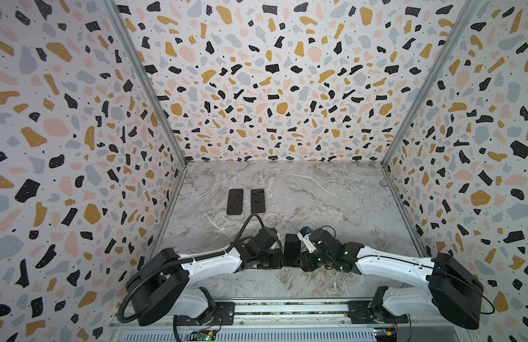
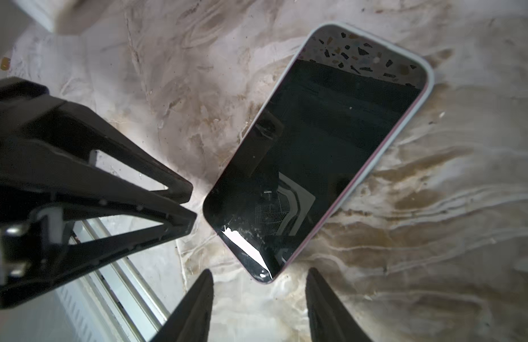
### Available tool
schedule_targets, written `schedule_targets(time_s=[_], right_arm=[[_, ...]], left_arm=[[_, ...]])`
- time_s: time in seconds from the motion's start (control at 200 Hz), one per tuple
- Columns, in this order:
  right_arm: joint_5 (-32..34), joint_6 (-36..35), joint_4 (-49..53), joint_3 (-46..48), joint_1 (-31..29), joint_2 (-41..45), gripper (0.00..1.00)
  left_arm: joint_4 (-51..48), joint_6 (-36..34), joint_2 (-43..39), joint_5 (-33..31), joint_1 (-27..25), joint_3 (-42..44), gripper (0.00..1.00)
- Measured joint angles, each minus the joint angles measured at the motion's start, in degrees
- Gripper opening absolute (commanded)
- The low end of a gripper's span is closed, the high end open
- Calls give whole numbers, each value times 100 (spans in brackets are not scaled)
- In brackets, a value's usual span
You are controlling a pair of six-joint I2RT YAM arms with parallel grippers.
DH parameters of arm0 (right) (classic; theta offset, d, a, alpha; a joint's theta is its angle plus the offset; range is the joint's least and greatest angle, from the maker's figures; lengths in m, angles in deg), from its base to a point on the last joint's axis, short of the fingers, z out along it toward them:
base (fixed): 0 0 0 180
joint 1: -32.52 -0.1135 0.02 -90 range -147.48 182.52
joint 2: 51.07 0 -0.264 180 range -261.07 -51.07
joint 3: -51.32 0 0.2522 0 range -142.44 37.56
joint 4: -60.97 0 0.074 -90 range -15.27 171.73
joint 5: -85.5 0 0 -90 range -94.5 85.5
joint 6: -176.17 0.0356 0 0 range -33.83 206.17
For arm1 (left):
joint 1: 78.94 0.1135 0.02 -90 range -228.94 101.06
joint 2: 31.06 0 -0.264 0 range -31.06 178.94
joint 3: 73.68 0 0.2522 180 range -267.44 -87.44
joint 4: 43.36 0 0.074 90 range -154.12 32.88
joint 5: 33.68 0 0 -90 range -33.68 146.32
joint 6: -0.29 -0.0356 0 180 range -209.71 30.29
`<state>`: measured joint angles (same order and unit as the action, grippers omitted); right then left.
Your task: Put the phone into the phone case
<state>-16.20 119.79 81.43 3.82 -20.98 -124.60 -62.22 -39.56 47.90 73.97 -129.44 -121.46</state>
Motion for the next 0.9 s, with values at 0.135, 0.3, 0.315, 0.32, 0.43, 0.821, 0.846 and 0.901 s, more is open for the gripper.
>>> schedule_targets(time_s=[0.135, 0.3, 0.315, 0.32, 0.43, 0.821, 0.846, 0.901], right_arm=[[-166, 22, -120, 55, 116, -33, 56], [-313, 15, -275, 59, 181, -229, 55], [-319, 17, -284, 59, 184, -249, 55], [-326, 15, -289, 59, 188, -262, 55], [-367, -17, -315, 59, 190, -404, 54], [-459, -55, -457, 59, 238, -713, 52], [-468, -57, -470, 59, 238, -730, 52], [-483, -59, -505, 59, 240, -761, 51]], left_arm=[[-50, 4, 140, -24, -15, -81, 29], [-149, 4, 219, -46, -35, -184, 29], [-155, 4, 232, -46, -35, -190, 29], [-157, 4, 234, -46, -35, -192, 29], [-269, 2, 374, -72, -44, -264, 28], [-557, -66, 632, -216, -111, -533, 23], [-557, -66, 634, -219, -111, -540, 23], [-560, -66, 636, -227, -118, -542, 22]])
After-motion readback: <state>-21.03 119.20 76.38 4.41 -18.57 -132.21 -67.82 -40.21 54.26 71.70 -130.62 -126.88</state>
